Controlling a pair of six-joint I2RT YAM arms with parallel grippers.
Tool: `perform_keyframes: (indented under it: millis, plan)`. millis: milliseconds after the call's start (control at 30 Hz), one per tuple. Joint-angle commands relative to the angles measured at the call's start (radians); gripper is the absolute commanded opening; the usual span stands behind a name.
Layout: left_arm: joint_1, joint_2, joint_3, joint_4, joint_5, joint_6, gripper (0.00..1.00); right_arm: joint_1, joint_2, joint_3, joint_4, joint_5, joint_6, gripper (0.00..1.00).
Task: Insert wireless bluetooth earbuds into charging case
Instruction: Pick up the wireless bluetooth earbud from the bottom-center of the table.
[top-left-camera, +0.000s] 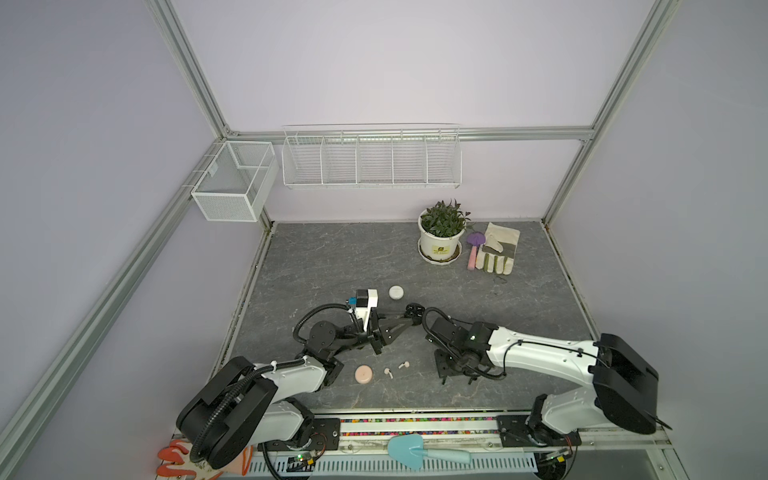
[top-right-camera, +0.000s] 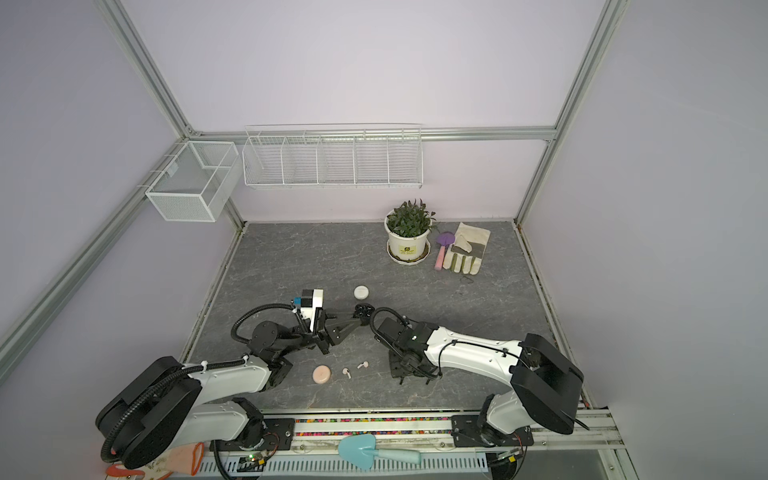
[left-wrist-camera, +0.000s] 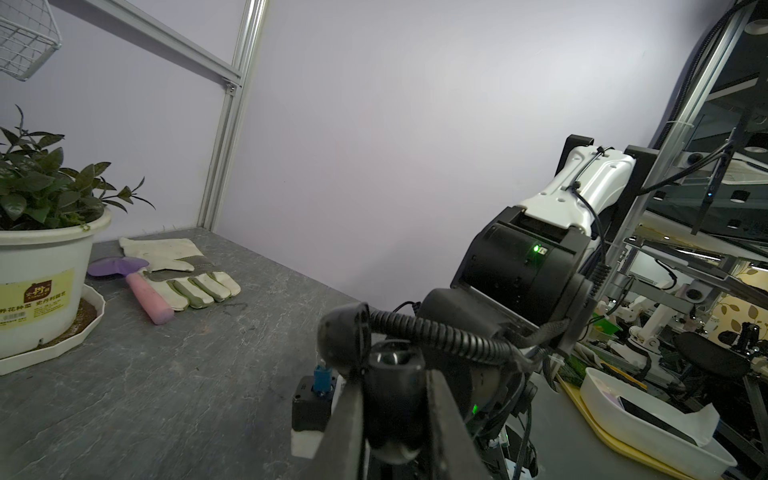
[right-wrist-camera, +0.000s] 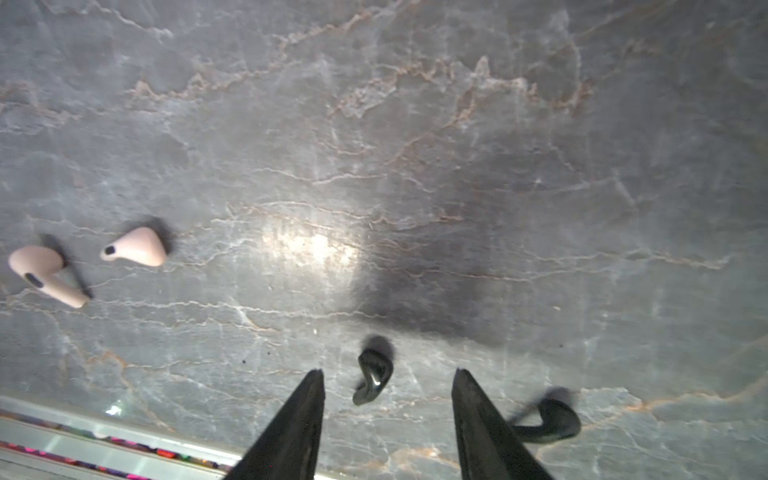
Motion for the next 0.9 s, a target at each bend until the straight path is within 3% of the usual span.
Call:
perform_keyframes:
  millis: [0,400,867]
  plan:
    - [0.001,-0.009,-0.007,0.037,0.001,0.022,0.00,0.019,0.034,-0.005,0.030,-0.037,0.037,0.50]
    - [0.003,-0.010,-0.013,0.034,-0.001,0.026,0.00,0.025,0.093,-0.012,0.022,-0.051,0.036,0.42]
    - [0.003,-0.006,-0.012,0.031,-0.001,0.030,0.00,0.031,0.109,-0.024,0.011,-0.059,0.046,0.42]
